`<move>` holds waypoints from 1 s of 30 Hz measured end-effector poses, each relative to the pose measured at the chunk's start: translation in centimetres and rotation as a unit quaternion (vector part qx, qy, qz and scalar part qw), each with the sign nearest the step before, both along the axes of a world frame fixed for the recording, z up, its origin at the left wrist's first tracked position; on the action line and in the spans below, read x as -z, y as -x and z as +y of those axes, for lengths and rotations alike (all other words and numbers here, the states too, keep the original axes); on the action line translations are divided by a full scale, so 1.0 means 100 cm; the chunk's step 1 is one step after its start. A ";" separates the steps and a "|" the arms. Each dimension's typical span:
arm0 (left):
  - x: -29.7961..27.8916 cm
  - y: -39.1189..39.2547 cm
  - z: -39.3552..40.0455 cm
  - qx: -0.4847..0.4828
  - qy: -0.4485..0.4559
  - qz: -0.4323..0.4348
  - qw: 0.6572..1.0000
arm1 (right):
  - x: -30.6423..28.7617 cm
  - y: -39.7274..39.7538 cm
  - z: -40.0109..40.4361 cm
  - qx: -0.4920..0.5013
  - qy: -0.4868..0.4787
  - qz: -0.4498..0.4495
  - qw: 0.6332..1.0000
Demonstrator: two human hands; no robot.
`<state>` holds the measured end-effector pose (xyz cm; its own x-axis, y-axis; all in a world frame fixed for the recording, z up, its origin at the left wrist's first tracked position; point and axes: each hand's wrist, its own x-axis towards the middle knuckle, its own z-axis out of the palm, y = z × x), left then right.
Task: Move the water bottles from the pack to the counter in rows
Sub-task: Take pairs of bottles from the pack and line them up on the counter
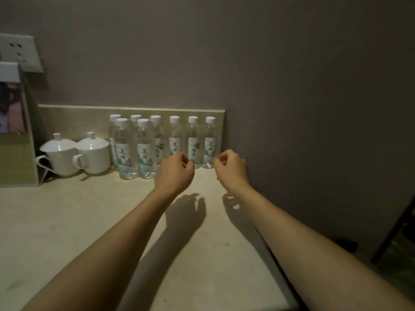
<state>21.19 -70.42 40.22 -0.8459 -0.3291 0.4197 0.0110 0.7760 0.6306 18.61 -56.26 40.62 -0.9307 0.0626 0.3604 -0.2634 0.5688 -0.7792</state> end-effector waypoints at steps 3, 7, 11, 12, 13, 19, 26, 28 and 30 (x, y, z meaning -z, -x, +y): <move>0.000 -0.008 0.054 0.025 -0.021 -0.002 0.999 | -0.001 -0.010 0.061 0.031 0.003 0.027 0.999; 0.004 -0.018 0.138 0.041 -0.021 -0.026 0.999 | 0.004 -0.028 0.144 0.002 0.052 0.047 0.998; 0.008 -0.021 0.224 0.067 -0.004 -0.045 0.997 | 0.008 -0.043 0.223 0.009 0.061 0.056 0.997; 0.010 -0.020 0.244 0.076 -0.009 -0.049 0.996 | 0.010 -0.046 0.241 0.019 0.065 0.058 0.996; 0.012 -0.019 0.264 0.087 -0.013 -0.055 0.995 | 0.013 -0.049 0.259 0.030 0.070 0.059 0.995; 0.037 -0.011 0.374 0.162 -0.014 -0.094 0.982 | 0.042 -0.055 0.367 0.081 0.094 0.020 0.992; 0.107 0.018 0.454 0.216 -0.008 -0.214 0.953 | 0.093 -0.037 0.459 0.142 0.094 -0.064 0.983; 0.129 0.032 0.472 0.216 -0.016 -0.245 0.945 | 0.107 -0.025 0.482 0.151 0.085 -0.084 0.981; 0.147 0.053 0.492 0.223 -0.032 -0.267 0.937 | 0.123 -0.009 0.505 0.157 0.074 -0.112 0.978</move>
<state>15.93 -21.18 25.56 -0.9892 0.0964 -0.1104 -0.0051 0.7302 0.6832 19.51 -5.74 28.34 -0.9117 0.3942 0.1155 0.0925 0.4708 -0.8774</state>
